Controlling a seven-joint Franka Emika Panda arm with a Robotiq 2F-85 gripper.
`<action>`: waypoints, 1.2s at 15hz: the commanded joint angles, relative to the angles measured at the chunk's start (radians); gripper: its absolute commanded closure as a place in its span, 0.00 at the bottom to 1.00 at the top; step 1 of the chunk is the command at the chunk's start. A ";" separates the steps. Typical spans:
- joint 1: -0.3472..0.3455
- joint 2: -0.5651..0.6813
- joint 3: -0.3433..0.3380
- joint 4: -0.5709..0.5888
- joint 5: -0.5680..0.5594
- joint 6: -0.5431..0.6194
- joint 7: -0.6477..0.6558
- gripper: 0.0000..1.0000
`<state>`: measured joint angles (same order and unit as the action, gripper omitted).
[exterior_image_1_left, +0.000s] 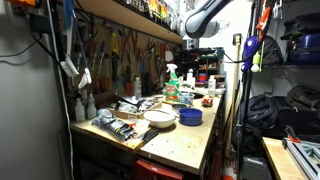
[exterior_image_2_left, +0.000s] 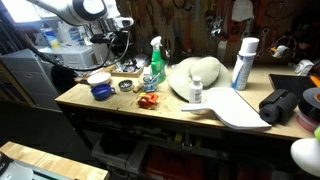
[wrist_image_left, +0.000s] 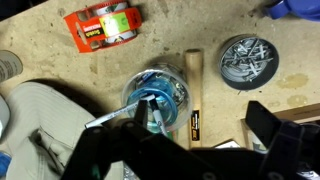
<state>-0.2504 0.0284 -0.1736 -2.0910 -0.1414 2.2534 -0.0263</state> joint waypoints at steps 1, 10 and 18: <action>0.016 -0.001 -0.014 0.002 0.001 -0.004 -0.001 0.00; -0.036 0.121 -0.069 0.073 0.085 0.021 -0.144 0.00; -0.024 0.135 -0.045 0.041 0.086 0.133 -0.228 0.00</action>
<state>-0.2779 0.1381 -0.2340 -2.0290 -0.0898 2.3015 -0.1767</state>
